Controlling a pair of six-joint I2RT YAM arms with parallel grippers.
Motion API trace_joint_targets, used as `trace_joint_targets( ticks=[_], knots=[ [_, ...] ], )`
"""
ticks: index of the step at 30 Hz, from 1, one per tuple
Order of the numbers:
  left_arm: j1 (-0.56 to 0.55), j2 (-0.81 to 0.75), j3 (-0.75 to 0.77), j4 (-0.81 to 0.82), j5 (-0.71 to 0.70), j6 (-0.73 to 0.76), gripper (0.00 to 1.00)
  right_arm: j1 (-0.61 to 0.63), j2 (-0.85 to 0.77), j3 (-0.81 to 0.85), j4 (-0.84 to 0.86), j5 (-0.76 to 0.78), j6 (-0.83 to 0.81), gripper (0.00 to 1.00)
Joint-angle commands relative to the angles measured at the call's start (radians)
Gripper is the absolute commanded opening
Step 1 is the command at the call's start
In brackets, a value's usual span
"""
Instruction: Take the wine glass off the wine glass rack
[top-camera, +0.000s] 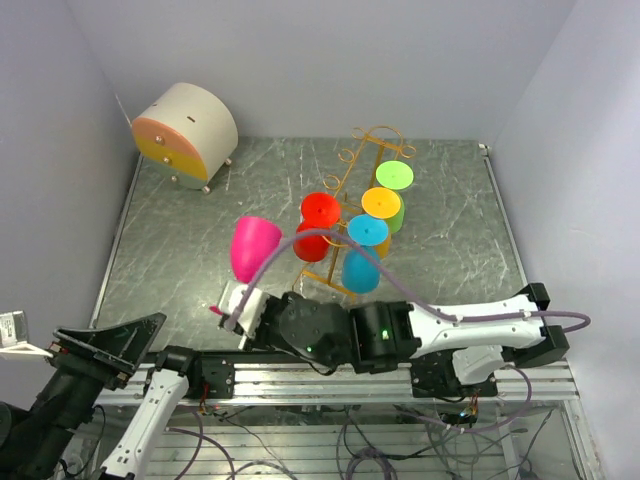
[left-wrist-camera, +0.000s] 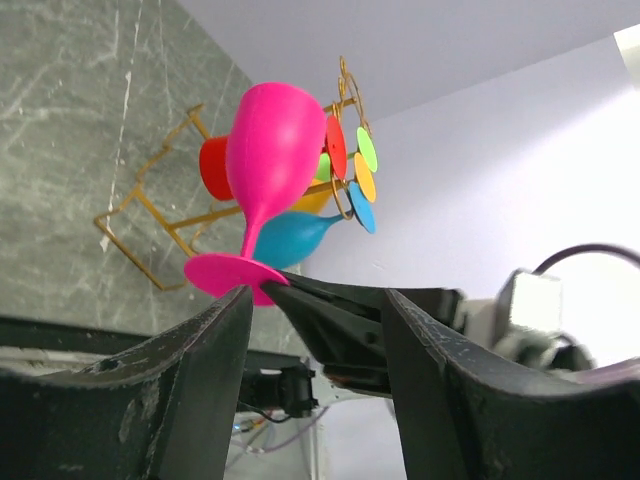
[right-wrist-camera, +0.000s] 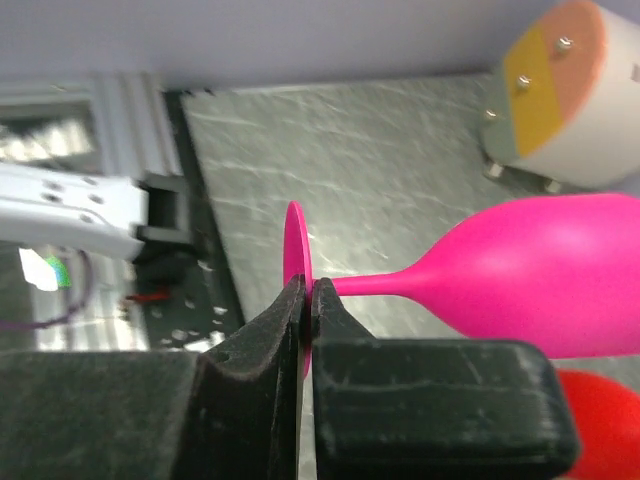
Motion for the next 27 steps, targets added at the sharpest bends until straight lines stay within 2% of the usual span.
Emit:
trace_joint_targets(
  ticks=[1,4,7,10,13,20,27],
  knots=[
    [0.011,-0.019,-0.024,-0.078,0.089,-0.131,0.65,0.074,-0.125,-0.273,0.395,0.325,-0.262,0.0],
    [0.011,-0.059,-0.085,-0.092,0.165,-0.189,0.65,0.124,-0.156,-0.421,0.618,0.376,-0.395,0.0],
    [0.014,-0.118,-0.171,-0.072,0.22,-0.238,0.65,0.154,-0.149,-0.499,0.775,0.38,-0.515,0.0],
    [0.014,-0.166,-0.25,-0.04,0.26,-0.273,0.64,0.195,-0.131,-0.579,1.014,0.367,-0.714,0.0],
    [0.014,-0.2,-0.313,-0.005,0.283,-0.302,0.64,0.243,-0.092,-0.62,1.17,0.354,-0.872,0.0],
    [0.014,-0.218,-0.354,0.009,0.283,-0.325,0.64,0.337,0.015,-0.615,1.274,0.363,-1.026,0.0],
    [0.014,-0.214,-0.342,0.008,0.259,-0.32,0.64,0.391,0.057,-0.611,1.306,0.367,-1.037,0.0]
  ],
)
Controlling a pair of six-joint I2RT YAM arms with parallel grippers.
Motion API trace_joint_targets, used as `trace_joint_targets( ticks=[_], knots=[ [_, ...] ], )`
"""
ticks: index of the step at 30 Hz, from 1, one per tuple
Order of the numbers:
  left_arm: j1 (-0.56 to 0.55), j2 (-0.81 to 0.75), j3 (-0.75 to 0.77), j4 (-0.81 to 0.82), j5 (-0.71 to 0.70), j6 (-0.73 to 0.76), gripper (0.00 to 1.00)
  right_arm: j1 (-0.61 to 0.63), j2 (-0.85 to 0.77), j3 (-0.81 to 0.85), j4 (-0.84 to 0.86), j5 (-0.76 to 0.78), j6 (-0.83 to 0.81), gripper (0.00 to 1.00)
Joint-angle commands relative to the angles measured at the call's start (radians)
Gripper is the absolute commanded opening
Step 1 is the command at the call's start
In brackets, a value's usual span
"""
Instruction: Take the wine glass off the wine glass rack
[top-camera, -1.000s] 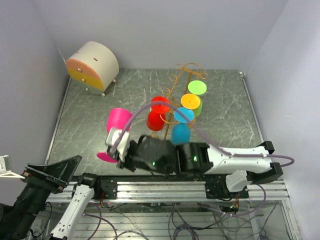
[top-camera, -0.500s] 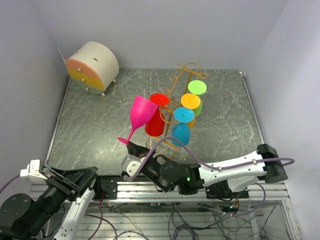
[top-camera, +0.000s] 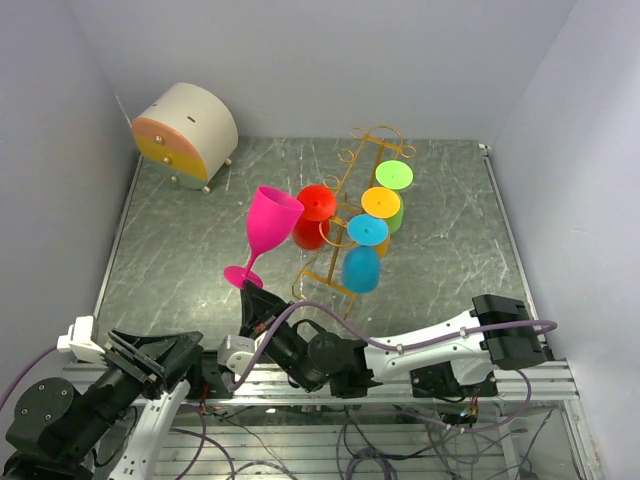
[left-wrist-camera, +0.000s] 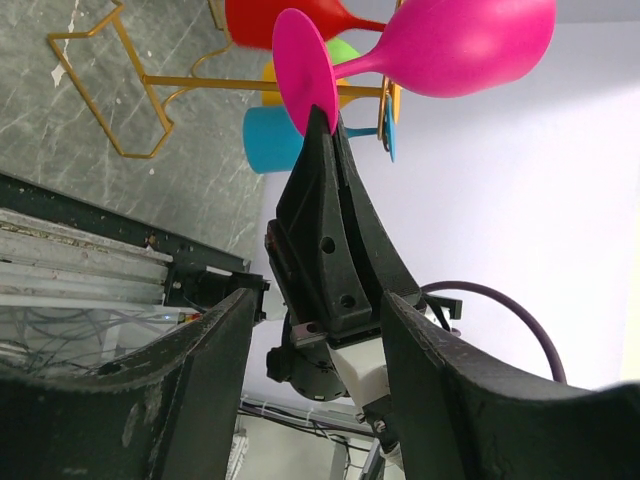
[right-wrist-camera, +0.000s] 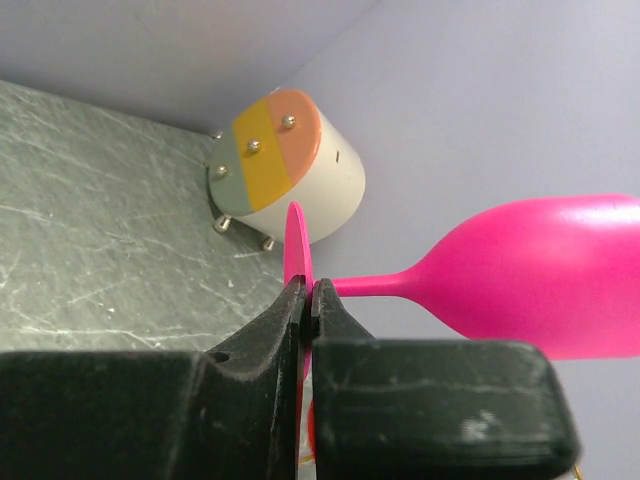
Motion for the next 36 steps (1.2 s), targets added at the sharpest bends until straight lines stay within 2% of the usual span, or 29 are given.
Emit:
trace_joint_targets(
  ticks=[1,14,24,27,30,36],
  knots=[
    [0.008,-0.009,0.008,0.024,0.039,0.001,0.64,0.353,0.003,0.004,0.094,0.015,-0.03,0.0],
    [0.008,-0.062,-0.106,0.08,0.046,-0.027,0.64,0.483,0.077,0.06,0.088,0.043,-0.085,0.0],
    [0.008,-0.033,-0.081,0.077,0.033,0.006,0.64,0.603,0.099,0.067,0.126,0.089,-0.121,0.0],
    [0.008,-0.033,-0.085,0.083,0.031,0.008,0.64,0.643,0.05,0.055,0.147,0.094,-0.058,0.0],
    [0.008,-0.034,-0.091,0.086,0.026,0.017,0.64,0.652,-0.033,0.052,0.081,0.1,0.037,0.0],
    [0.008,-0.03,-0.126,0.122,0.016,0.024,0.64,0.66,-0.141,0.072,-0.042,0.135,0.107,0.0]
  ],
)
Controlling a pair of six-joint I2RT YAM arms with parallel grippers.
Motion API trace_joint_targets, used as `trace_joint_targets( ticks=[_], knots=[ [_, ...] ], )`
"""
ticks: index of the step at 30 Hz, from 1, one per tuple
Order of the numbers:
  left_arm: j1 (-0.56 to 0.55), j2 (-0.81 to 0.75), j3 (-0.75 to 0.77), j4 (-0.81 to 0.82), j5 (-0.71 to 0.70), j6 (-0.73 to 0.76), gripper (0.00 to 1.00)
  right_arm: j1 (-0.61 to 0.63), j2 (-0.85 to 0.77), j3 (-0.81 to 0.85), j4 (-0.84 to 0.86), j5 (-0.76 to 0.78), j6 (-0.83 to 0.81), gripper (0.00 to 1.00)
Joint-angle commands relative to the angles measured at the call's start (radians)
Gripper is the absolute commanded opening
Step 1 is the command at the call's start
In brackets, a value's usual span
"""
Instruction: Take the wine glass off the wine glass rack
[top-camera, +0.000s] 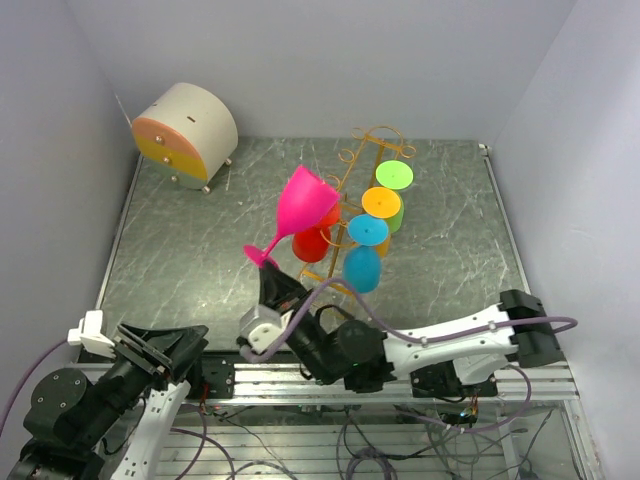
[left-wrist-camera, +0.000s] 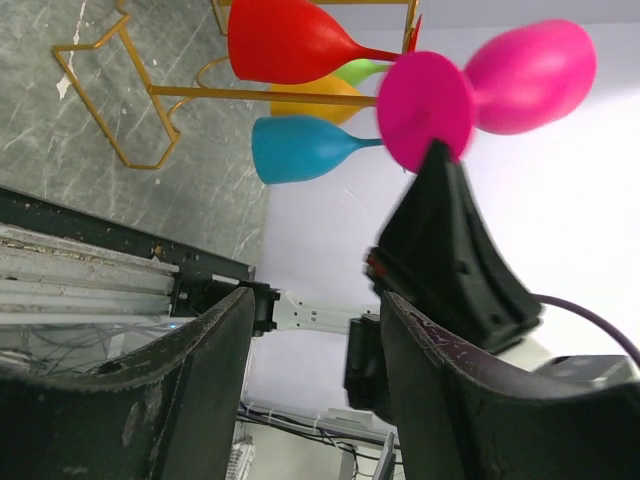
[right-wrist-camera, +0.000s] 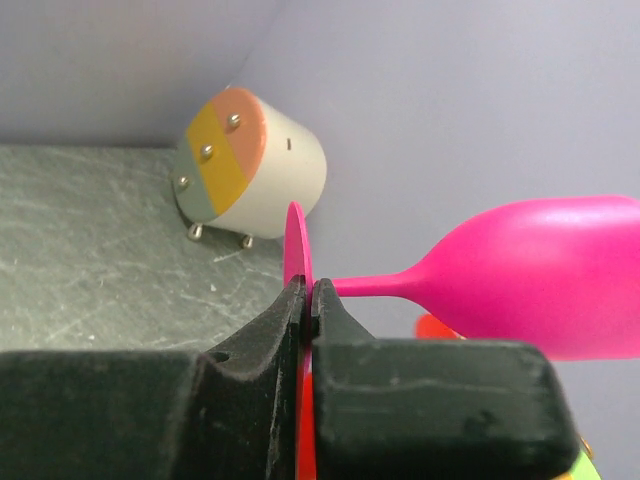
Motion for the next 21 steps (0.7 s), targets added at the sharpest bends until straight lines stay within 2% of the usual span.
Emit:
trace_joint_targets(
  ticks=[1,6,11,15,21],
  knots=[
    [0.008,0.02,-0.026,0.071,0.016,0.023,0.64,0.664,-0.086,0.045,-0.1,0.027,0.112,0.0],
    [0.008,0.063,-0.02,0.132,0.024,0.039,0.64,0.692,-0.119,0.081,-0.272,-0.033,0.196,0.0],
    [0.008,0.127,0.025,0.2,0.051,0.026,0.65,0.736,-0.102,0.138,-0.434,-0.057,0.187,0.0],
    [0.008,0.174,0.05,0.238,0.077,0.023,0.65,0.779,-0.122,0.115,-0.431,-0.119,0.126,0.0],
    [0.008,0.204,0.045,0.274,0.112,0.018,0.65,0.796,-0.118,0.142,-0.467,-0.214,0.153,0.0]
  ],
)
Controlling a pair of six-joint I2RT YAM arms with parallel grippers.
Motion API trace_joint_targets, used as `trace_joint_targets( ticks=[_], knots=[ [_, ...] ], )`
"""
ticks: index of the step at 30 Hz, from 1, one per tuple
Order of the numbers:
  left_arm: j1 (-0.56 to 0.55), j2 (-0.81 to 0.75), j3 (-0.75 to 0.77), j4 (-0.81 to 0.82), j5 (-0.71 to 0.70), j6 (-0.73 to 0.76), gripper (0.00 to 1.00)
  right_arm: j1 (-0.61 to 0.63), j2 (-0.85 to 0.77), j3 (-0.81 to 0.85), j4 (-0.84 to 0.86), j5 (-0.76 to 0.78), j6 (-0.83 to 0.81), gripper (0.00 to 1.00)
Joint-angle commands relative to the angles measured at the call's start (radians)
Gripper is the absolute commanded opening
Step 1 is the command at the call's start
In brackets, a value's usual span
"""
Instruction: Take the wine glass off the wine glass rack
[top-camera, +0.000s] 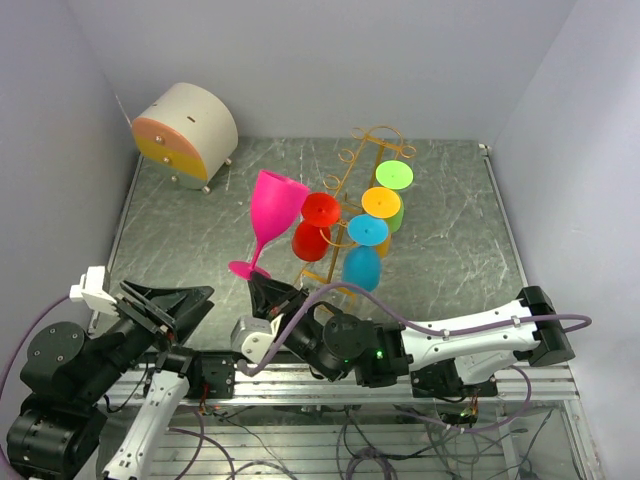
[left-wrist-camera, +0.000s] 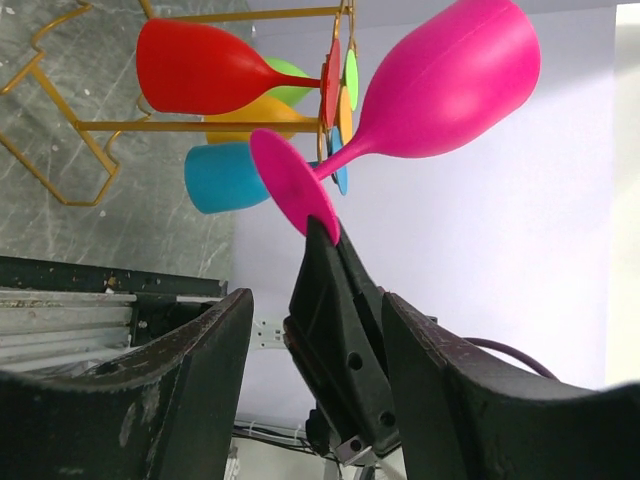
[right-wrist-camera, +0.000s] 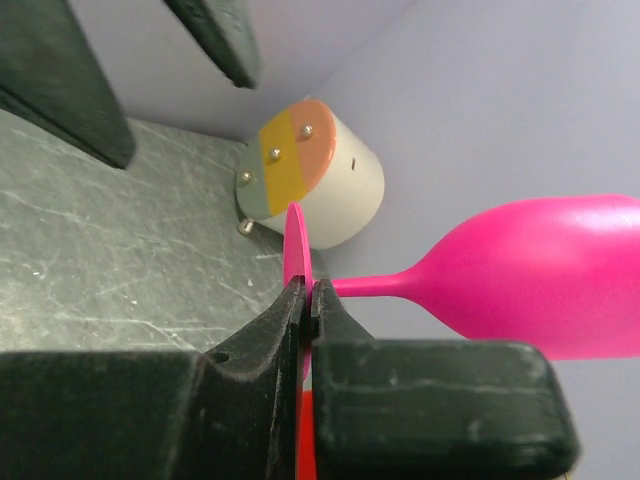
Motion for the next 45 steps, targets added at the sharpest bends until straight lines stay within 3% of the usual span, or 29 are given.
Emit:
trace_joint_targets(
  ticks=[1,12,35,45],
  knots=[
    [0.008,0.021,0.005,0.076,0.09,-0.003,0.65,0.797,-0.008,0.041,-0.021,-0.084,-0.005,0.0],
    [0.009,0.021,-0.024,0.09,0.104,-0.01,0.64,0.809,0.047,0.093,-0.013,-0.15,-0.027,0.0],
    [0.009,0.041,-0.088,0.132,0.072,-0.011,0.62,0.911,0.114,0.139,0.047,-0.065,-0.143,0.0],
    [0.009,0.121,-0.039,0.143,0.033,0.057,0.63,0.934,0.116,0.133,0.054,-0.047,-0.138,0.0]
  ],
)
